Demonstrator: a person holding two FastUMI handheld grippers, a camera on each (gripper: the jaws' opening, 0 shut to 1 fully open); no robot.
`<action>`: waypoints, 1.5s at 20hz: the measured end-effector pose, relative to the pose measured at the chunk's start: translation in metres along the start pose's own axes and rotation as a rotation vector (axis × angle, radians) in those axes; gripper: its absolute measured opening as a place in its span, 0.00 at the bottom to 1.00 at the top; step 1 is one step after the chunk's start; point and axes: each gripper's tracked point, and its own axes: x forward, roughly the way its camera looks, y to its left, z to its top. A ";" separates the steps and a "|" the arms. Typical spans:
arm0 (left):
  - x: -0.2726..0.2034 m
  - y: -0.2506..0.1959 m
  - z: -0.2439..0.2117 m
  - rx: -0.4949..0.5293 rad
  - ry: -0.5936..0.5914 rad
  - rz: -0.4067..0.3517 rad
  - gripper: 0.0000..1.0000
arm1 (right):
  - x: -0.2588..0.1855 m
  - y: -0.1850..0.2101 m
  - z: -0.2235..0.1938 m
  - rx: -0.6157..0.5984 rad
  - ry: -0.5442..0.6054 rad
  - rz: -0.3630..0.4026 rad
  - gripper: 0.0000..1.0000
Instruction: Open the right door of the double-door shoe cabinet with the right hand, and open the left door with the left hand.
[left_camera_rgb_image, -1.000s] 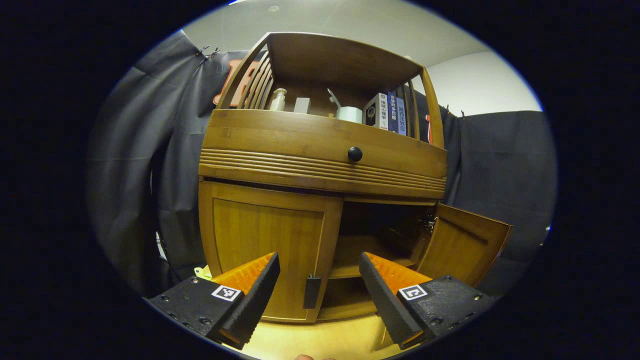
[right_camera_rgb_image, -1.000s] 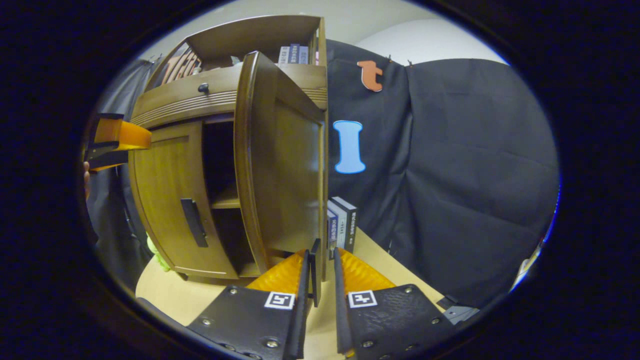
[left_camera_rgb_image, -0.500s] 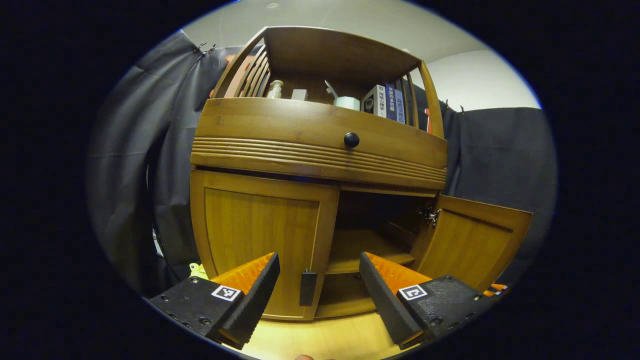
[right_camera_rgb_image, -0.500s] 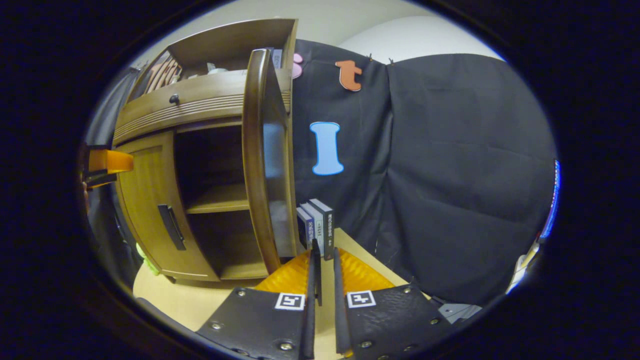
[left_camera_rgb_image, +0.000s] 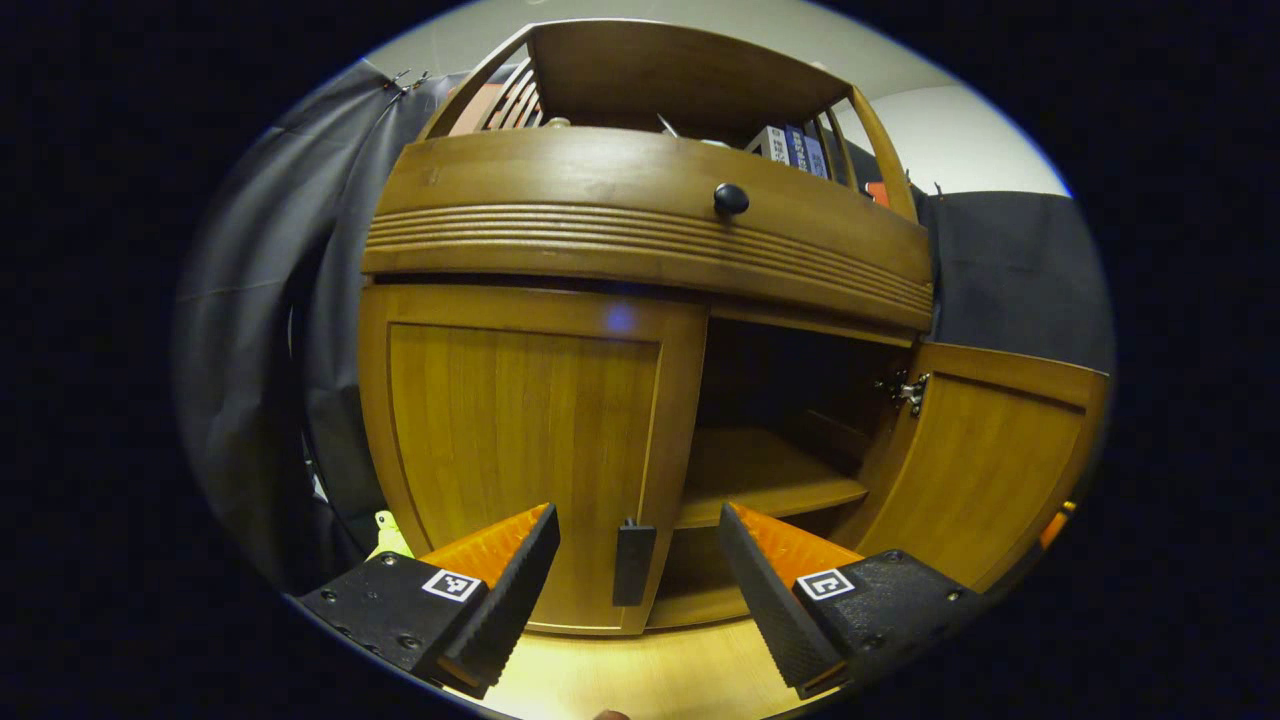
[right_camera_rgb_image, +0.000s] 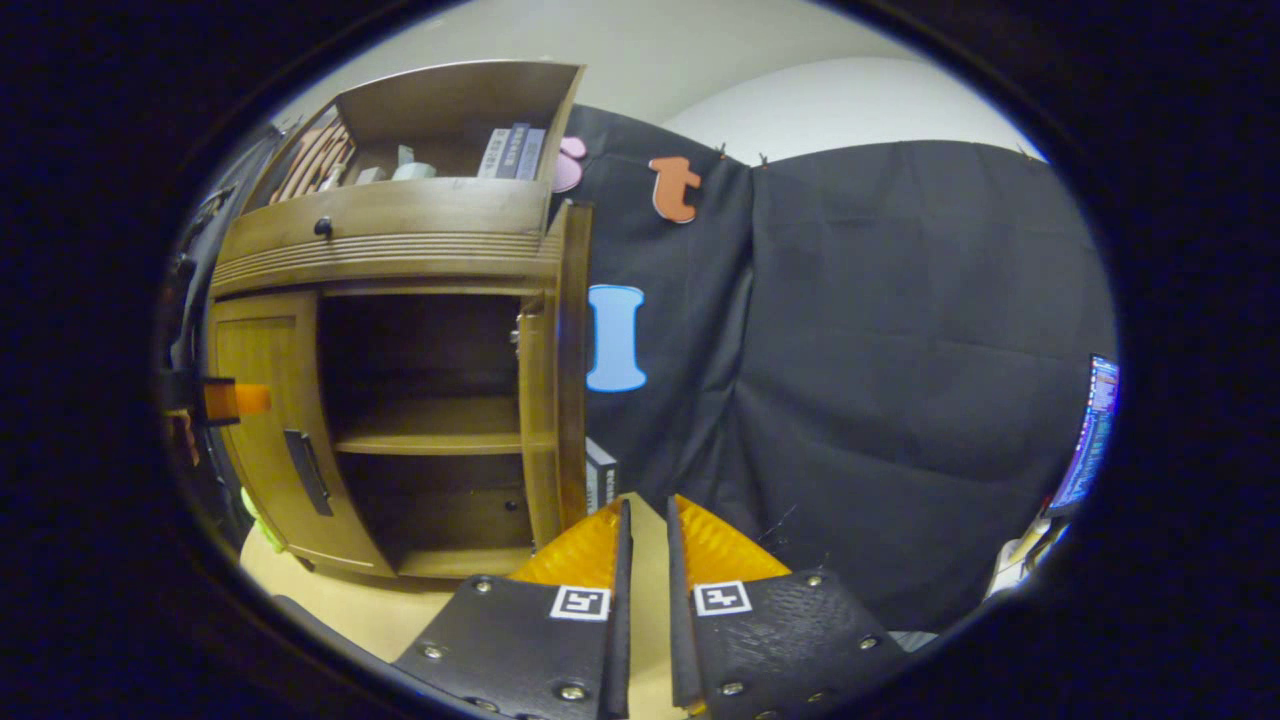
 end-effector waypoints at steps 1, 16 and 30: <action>0.005 0.002 -0.006 0.004 0.007 0.004 0.98 | -0.002 -0.008 0.004 0.008 -0.010 -0.013 0.16; 0.082 -0.003 -0.067 0.029 0.093 -0.008 0.76 | -0.057 -0.035 0.131 0.059 -0.239 -0.055 0.17; 0.077 0.005 -0.066 0.009 0.065 0.020 0.34 | -0.044 -0.001 0.121 -0.003 -0.212 0.037 0.17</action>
